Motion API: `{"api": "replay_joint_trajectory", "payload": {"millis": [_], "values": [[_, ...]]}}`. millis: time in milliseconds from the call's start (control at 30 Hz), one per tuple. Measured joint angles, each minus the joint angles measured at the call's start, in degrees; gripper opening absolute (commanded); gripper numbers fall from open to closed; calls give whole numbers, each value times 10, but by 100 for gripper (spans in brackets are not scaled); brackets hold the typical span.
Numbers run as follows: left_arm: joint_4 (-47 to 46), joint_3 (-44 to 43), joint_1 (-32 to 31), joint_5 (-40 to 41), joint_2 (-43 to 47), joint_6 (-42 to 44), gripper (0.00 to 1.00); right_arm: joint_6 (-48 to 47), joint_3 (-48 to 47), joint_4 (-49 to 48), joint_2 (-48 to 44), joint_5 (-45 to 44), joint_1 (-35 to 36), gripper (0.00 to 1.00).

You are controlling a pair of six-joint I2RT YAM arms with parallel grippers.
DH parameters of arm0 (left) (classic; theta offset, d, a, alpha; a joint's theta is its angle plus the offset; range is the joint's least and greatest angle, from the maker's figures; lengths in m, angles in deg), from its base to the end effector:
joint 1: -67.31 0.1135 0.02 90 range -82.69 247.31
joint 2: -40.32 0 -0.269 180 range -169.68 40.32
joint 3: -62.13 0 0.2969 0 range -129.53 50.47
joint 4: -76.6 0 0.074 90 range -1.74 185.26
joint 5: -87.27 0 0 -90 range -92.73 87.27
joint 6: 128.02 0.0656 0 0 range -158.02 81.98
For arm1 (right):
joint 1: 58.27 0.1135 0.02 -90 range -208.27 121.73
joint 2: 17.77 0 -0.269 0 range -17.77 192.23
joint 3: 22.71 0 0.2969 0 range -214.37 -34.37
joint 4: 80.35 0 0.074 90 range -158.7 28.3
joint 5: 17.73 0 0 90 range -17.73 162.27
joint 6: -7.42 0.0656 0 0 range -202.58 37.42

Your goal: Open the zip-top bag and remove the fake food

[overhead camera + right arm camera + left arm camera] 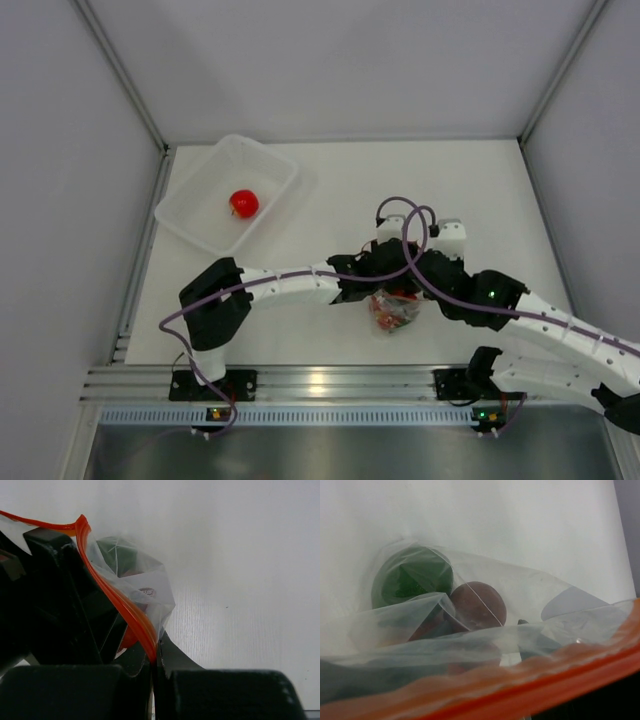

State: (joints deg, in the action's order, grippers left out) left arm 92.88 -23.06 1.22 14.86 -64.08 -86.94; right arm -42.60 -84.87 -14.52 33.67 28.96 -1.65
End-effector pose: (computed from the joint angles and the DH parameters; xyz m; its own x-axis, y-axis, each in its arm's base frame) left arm 0.2120 -0.4293 0.1971 -0.7363 -0.1120 -0.6673 0.3297 0.8018 -0.4985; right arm 0.1551 0.1537 0.2792 -0.5975 -0.0571 -0.7998 -0.0102 0.9979 -0.0636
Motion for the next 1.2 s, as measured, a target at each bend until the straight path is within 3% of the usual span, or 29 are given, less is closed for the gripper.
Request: {"api": "replay_joint_trajectory", "payload": {"millis": [500, 1000, 1200], "values": [[40, -72, -10, 12, -63, 96, 68, -8, 22, -19, -32, 28, -10, 0], [62, -155, -27, 53, -135, 151, 65, 29, 61, 19, -83, -13, -32, 0], [79, -170, -29, 72, -148, 164, 75, 38, 66, 32, -86, -21, -35, 0]]}}
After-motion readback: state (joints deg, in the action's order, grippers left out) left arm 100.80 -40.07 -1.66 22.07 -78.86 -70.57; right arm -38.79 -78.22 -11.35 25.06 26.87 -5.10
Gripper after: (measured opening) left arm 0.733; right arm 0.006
